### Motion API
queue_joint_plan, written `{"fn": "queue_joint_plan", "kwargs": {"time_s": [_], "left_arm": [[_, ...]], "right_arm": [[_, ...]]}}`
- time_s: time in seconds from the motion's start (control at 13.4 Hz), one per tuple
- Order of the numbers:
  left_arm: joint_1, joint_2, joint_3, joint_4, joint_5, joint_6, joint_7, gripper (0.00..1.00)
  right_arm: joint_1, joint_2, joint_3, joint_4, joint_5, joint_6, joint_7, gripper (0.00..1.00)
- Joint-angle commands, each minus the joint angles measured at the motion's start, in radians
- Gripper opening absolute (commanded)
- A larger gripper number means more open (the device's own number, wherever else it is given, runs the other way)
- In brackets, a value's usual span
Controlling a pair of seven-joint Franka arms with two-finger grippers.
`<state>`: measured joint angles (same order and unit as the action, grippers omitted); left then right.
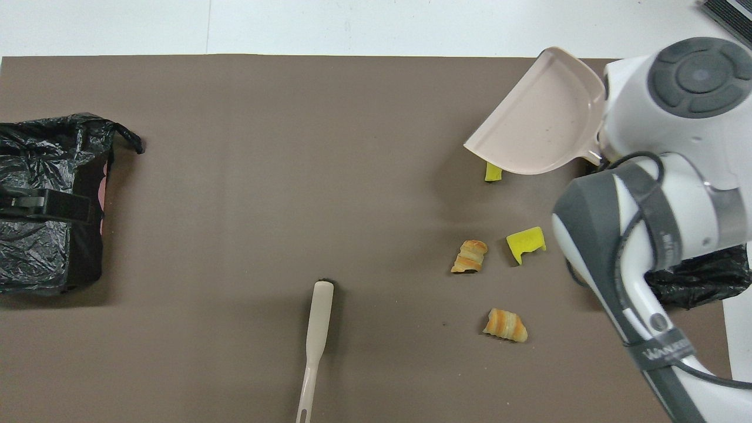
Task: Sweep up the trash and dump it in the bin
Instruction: 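Bring the empty dustpan back to the table center with the right gripper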
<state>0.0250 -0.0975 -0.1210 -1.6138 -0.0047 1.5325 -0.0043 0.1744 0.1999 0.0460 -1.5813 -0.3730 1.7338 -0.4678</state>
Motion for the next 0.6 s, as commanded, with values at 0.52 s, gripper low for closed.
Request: {"fn": "queue_joint_plan", "kwargs": {"time_s": [0.52], "left_arm": [[0.016, -0.008, -0.009, 0.005, 0.006, -0.02, 0.003, 1.0]], "right_arm": [[0.266, 0.265, 0.0, 0.343, 0.239, -0.111, 0.699, 0.0]]}}
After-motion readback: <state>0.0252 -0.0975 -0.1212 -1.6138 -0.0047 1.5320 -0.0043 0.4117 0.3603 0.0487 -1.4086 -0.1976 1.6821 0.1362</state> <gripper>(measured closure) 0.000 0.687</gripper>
